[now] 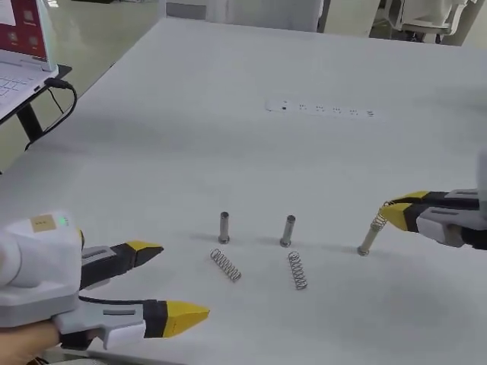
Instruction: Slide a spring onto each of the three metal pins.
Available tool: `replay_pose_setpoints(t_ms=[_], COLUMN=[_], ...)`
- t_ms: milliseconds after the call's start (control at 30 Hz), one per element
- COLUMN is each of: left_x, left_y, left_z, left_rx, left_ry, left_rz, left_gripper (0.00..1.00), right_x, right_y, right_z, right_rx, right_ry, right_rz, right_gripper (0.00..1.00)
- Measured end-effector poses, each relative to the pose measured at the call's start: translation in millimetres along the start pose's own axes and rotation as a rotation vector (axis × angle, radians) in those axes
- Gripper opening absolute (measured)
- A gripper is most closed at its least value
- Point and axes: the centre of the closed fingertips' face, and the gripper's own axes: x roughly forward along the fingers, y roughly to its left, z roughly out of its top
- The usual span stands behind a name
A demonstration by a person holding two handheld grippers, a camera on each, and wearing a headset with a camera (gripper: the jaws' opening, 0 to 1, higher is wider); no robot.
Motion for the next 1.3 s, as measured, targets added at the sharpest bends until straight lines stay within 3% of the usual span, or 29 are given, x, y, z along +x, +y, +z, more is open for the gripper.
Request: replay_pose_setpoints(t_ms=[700,933,1300], left_x=[0.1,0.0,0.8], left_y=[0.9,1.3,1.3], left_z=[-0.7,-0.9,-1.0], left_rx=[0.003,0.002,-0.002], left_ry=[0.004,0.004,0.002], left_rz=[0.002,0.003,0.003], left_gripper=[0.69,0.69,0.69], right_x=[22.0,29.1,31.7], right_y=[-2.1,1.3,1.0], right_z=[-25.5,-33.6,-41.9], right_rx=[0.022,-0.003,-0.007], right_ry=[0.032,0.042,0.072], right_rz=[0.028,0.038,0.038], right_gripper=[0.08,0.08,0.09])
